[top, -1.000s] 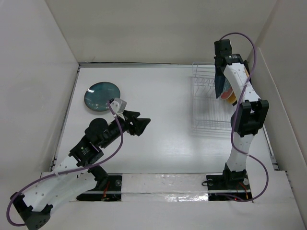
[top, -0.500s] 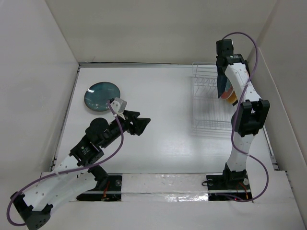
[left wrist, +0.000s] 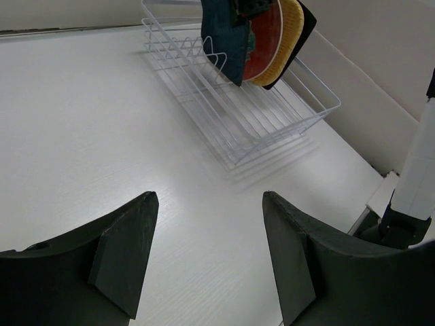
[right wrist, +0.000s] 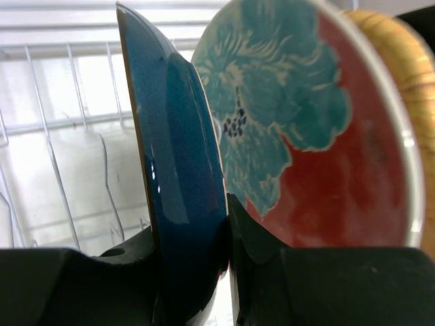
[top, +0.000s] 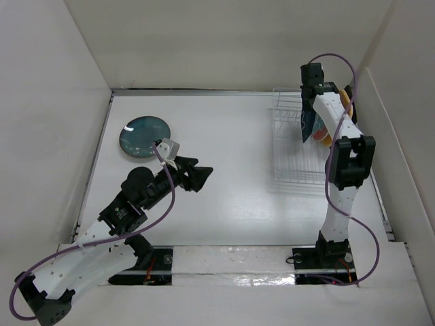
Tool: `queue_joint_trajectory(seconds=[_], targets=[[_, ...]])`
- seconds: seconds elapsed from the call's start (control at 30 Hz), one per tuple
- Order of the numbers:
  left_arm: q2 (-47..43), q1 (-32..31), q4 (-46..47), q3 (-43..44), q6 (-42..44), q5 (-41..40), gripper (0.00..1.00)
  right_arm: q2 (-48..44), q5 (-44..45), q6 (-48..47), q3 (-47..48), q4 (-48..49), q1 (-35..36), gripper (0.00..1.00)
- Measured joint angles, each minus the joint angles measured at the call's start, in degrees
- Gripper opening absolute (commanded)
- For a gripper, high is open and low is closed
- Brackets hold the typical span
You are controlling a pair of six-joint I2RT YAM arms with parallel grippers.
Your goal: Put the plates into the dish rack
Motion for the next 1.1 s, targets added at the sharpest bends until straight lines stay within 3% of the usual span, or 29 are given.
queue_joint_trajectory(seconds=[0.43, 0.47, 0.57, 0.6, 0.7, 0.9, 1.1], targets=[[0.4, 0.0, 0.0, 0.0, 0.0, -0.2, 0.59, 0.5, -1.8, 0.6, -4.5, 1.9, 0.0, 0.02], [0.4, 0.0, 0.0, 0.0, 0.0, -0.2, 0.59, 0.5, -1.9, 0.7, -4.7, 2.0, 0.0, 0.04], [0.5, 0.0, 0.0, 0.0, 0.0, -0.2, 0.59, 0.7, -2.1, 0.9, -4.9, 2.3, 0.0, 0.29], [0.5, 0.0, 0.0, 0.0, 0.0, -0.2, 0.59, 0.7, -2.2, 1.0, -5.1, 2.6, 0.0, 0.43], [0.5, 0.0, 0.0, 0.0, 0.0, -0.3, 0.58, 0.7, -2.3, 1.1, -5.8, 4.0, 0.0, 0.61], [1.0, 0.0, 0.0, 0.0, 0.0, -1.0, 0.55, -3.0, -2.7, 1.8, -9.8, 7.5, 0.1, 0.68], [3.0, 0.1, 0.0, 0.0, -0.2, -3.1, 0.42, -15.8, -4.0, 5.4, -20.0, 15.0, 1.4, 0.68]])
